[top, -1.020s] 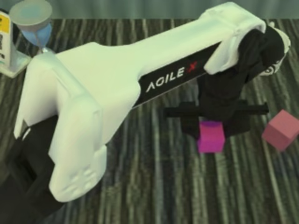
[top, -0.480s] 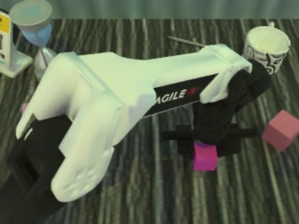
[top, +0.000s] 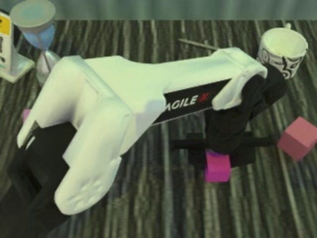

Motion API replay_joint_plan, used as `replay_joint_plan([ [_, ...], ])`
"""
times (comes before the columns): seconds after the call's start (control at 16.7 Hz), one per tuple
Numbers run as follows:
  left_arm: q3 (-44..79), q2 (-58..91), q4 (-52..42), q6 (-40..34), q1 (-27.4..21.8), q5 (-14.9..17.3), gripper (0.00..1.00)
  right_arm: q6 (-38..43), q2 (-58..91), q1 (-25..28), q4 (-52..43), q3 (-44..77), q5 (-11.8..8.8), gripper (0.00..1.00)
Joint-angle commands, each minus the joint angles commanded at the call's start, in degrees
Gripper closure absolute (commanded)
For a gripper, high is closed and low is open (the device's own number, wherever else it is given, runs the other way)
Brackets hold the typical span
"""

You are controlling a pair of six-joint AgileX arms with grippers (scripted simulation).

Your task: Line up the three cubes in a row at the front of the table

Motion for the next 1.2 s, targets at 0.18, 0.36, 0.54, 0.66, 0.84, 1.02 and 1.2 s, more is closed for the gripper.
replay_joint_plan([
  [0.18, 0.00, 0.00, 0.00, 0.00, 0.00, 0.00, 0.40, 0.00, 0.00, 0.00, 0.00, 0.00, 0.00, 0.00],
  [0.36, 0.00, 0.00, 0.00, 0.00, 0.00, 0.00, 0.17, 0.00, 0.00, 0.00, 0.00, 0.00, 0.00, 0.00],
  [0.54, 0.00, 0.00, 0.00, 0.00, 0.00, 0.00, 0.00, 0.00, 0.00, 0.00, 0.00, 0.00, 0.00, 0.00],
  [0.66, 0.00, 0.00, 0.00, 0.00, 0.00, 0.00, 0.00, 0.00, 0.00, 0.00, 0.00, 0.00, 0.00, 0.00],
  [0.84, 0.00, 0.00, 0.00, 0.00, 0.00, 0.00, 0.00, 0.00, 0.00, 0.00, 0.00, 0.00, 0.00, 0.00],
  [1.02, 0.01, -0.01, -0.01, 0.00, 0.14, 0.00, 0.00, 0.00, 0.00, 0.00, 0.00, 0.00, 0.00, 0.00],
  [1.2, 2.29, -0.07, -2.37, -0.11, 0.22, -0.04, 0.00, 0.00, 0.00, 0.00, 0.00, 0.00, 0.00, 0.00],
])
